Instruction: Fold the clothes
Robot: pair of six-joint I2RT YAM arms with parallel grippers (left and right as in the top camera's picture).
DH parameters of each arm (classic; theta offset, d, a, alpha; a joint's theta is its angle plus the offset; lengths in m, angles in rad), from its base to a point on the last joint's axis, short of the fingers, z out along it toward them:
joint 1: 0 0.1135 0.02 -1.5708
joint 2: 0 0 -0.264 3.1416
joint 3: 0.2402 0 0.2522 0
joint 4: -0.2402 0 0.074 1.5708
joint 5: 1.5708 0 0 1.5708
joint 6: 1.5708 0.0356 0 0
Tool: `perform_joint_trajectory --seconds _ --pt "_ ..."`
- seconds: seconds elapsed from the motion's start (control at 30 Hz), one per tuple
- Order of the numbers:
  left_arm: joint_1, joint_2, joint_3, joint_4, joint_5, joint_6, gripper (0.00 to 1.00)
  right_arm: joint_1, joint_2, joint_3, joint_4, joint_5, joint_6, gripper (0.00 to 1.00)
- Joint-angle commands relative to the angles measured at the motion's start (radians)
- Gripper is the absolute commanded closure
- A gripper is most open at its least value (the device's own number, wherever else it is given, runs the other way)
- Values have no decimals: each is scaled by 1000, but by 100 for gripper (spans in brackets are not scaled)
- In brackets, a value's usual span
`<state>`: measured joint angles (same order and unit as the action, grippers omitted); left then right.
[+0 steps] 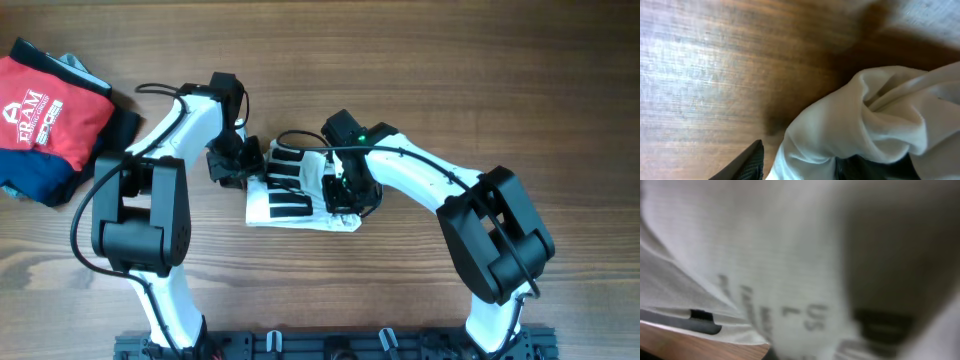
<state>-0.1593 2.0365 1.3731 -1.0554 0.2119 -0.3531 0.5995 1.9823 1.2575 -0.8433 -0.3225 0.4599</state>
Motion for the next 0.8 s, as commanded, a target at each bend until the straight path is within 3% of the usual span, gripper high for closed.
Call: perform_joint_trajectory --seconds 0.0,0.1,0.3,0.43,0.6,0.77 --pt "4 11 -15 -39 -24 9 55 0 11 -7 -26 85 -41 96" --pt "4 11 -15 -53 -24 9 55 -1 -19 -7 -42 86 -44 95" --pt "4 11 -15 -47 -24 9 55 -2 -195 -5 -35 92 -102 79" --pt "4 11 -15 -44 -24 9 55 -5 -218 -5 10 97 -98 71" --pt "4 11 -15 -38 -24 9 55 -5 -202 -5 129 97 -93 77" --pt "4 11 -15 -37 -24 9 55 -5 -156 -6 222 98 -90 76"
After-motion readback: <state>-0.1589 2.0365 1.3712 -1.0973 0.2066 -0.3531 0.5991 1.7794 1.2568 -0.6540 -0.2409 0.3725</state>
